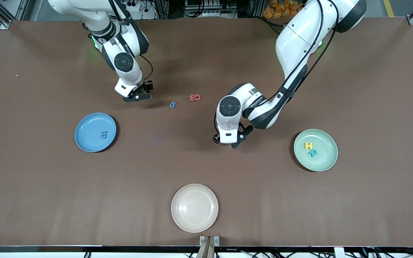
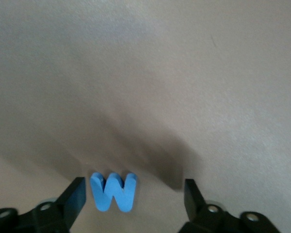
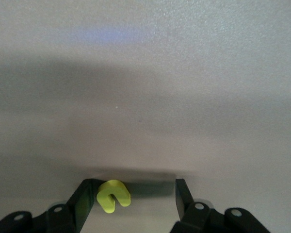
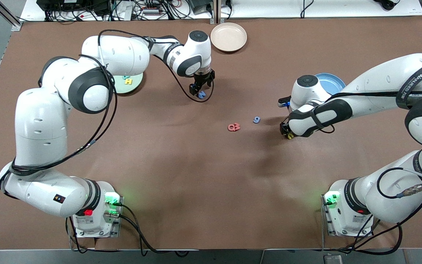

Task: Sort upper and lower case letters into plates
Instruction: 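Grasp the yellow u with the right gripper while the left gripper grasps the W, then drop the u in the blue plate while the left gripper drops the W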

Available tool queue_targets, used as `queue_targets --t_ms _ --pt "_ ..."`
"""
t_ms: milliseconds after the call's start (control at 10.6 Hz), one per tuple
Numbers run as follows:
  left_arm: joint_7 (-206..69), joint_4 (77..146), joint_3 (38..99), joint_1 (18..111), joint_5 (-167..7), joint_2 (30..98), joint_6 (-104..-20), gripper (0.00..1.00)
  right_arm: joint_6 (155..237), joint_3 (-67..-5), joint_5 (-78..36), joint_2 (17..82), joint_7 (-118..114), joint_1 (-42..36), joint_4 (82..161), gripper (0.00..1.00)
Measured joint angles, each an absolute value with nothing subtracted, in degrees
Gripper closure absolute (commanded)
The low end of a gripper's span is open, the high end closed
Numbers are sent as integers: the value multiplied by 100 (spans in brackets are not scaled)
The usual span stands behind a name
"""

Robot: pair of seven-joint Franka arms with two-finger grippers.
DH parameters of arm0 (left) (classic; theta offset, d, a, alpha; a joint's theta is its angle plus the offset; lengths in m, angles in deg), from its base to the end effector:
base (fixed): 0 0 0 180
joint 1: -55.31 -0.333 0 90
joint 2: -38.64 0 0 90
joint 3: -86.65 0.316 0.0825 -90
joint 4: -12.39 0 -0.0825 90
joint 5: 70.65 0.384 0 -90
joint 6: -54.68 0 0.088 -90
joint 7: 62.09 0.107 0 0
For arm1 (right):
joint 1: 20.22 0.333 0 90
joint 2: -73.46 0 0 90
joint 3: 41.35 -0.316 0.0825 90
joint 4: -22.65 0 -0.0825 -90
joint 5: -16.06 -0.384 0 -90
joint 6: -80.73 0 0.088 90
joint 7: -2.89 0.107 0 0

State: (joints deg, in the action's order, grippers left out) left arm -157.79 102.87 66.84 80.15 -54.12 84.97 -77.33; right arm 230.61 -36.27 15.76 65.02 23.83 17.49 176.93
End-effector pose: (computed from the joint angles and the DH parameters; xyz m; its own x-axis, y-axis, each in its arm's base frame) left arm 0.5194 -0.4599 0.1790 0.7033 0.7099 -0.0376 0.7094 -0.7043 -0.0278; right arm 0.3235 0.2049 0.1677 0.9617 0.1842 -0.2029 0.2056 -0.9745 0.0899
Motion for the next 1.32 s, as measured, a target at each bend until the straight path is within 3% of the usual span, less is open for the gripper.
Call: queue_targets --t_ms 283,567,1323 --pt "-15784 10292 6686 8030 -5412 8499 -7842 24 23074 -3645 1576 6505 2373 1750 17684 68" --pt "-15784 10337 6703 8029 -5412 8498 -7842 24 23061 -3629 1581 6521 2371 1749 17685 89" --pt "-15784 10346 6712 8017 -5412 8491 -7843 23 22809 -3622 1581 6514 2082 1446 17572 91"
